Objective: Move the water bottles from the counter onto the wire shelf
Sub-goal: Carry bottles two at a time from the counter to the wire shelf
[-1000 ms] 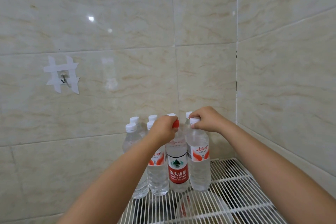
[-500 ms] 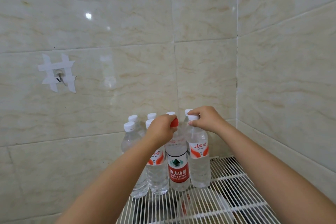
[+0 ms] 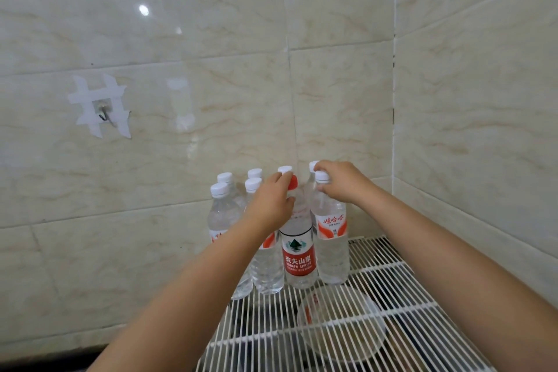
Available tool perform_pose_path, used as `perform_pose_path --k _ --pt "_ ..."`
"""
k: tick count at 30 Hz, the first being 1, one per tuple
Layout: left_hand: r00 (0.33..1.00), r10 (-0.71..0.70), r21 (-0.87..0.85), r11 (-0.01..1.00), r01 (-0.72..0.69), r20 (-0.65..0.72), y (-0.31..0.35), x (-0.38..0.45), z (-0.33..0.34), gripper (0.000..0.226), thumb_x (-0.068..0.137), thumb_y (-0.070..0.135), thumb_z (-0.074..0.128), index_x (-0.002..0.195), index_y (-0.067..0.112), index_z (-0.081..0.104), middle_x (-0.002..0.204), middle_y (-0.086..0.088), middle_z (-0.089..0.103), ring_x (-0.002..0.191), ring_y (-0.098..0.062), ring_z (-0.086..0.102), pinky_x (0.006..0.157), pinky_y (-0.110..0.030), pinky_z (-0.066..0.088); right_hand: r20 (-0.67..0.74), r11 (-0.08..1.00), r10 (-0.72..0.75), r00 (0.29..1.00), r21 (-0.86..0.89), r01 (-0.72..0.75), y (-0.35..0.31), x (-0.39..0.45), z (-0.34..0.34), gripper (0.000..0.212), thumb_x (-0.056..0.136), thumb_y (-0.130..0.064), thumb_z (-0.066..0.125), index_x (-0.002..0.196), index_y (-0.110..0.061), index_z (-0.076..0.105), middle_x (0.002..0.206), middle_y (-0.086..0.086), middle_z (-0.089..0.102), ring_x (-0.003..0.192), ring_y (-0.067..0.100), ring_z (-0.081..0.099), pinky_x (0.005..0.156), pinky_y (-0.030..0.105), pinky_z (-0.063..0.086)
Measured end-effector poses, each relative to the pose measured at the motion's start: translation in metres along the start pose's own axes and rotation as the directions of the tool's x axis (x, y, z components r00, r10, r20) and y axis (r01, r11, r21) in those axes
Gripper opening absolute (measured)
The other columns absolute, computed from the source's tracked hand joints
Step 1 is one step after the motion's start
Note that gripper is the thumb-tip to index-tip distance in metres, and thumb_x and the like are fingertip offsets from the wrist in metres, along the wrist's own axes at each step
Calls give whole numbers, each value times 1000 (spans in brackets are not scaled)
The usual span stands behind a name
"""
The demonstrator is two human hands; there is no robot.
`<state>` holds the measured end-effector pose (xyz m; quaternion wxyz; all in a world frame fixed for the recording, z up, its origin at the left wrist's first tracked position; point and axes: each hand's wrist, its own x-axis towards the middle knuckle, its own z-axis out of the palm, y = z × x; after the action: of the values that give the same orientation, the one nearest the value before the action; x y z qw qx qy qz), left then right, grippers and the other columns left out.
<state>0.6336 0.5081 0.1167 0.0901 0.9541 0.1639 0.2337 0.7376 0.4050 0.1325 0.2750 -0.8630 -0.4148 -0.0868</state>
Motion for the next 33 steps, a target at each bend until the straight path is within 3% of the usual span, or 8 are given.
perform_pose_path --k 8,11,15,17,19,25,27,33 --pt "999 33 62 997 -36 40 -4 -9 -4 48 95 6 45 140 15 32 143 -6 38 127 -26 43 104 -38 43 -42 1000 11 999 -14 -12 0 -3 8 44 92 -13 49 135 -14 41 133 16 53 117 30 52 95 37 45" --pt "998 62 219 974 -63 12 -8 -19 -12 50 96 7 43 143 14 29 149 -6 34 136 -24 33 112 -35 33 -95 997 10 995 -77 -17 -5 -15 9 44 93 -20 45 136 -15 37 133 14 49 116 28 51 93 37 46" --pt "996 54 429 903 -19 -71 -25 -47 -27 50 97 10 37 146 14 24 157 -5 20 146 -22 13 120 -36 13 -262 958 -167 950 -269 94 -19 -33 18 40 89 -17 50 128 -9 48 134 14 50 122 34 45 102 43 39" --pt "995 -14 471 880 61 -103 -36 -71 -36 50 97 13 34 146 14 23 158 -5 16 147 -23 10 120 -37 9 -285 921 -301 910 -334 200 -39 -39 32 38 75 -14 66 111 -3 62 119 21 63 113 43 55 93 53 47" --pt "982 -131 483 857 181 -136 -50 -103 -43 50 98 15 32 147 15 20 158 -6 14 147 -24 8 120 -38 7 -235 882 -409 882 -349 316 -68 -49 51 39 64 -18 67 100 -3 67 104 21 70 101 45 63 82 58 51" --pt "882 -453 539 714 447 -131 -110 -234 -65 47 100 19 31 146 16 26 157 -8 20 146 -26 12 119 -41 10 -45 783 -617 786 -142 606 -177 -119 130 36 60 -19 67 91 -1 69 97 23 71 95 47 65 79 58 52" --pt "835 -525 539 662 521 -163 -130 -288 -77 44 99 19 34 142 16 34 154 -9 28 144 -26 19 117 -41 14 5 734 -676 737 -74 675 -214 -150 160 34 54 -21 67 82 -1 69 86 22 72 82 41 69 69 49 57" --pt "640 -727 534 448 717 -250 -185 -469 -119 41 99 25 33 139 13 38 150 -7 35 141 -25 25 115 -40 19 88 587 -810 580 103 803 -346 -259 228 32 54 -15 83 77 2 68 75 20 69 66 36 67 55 37 56"
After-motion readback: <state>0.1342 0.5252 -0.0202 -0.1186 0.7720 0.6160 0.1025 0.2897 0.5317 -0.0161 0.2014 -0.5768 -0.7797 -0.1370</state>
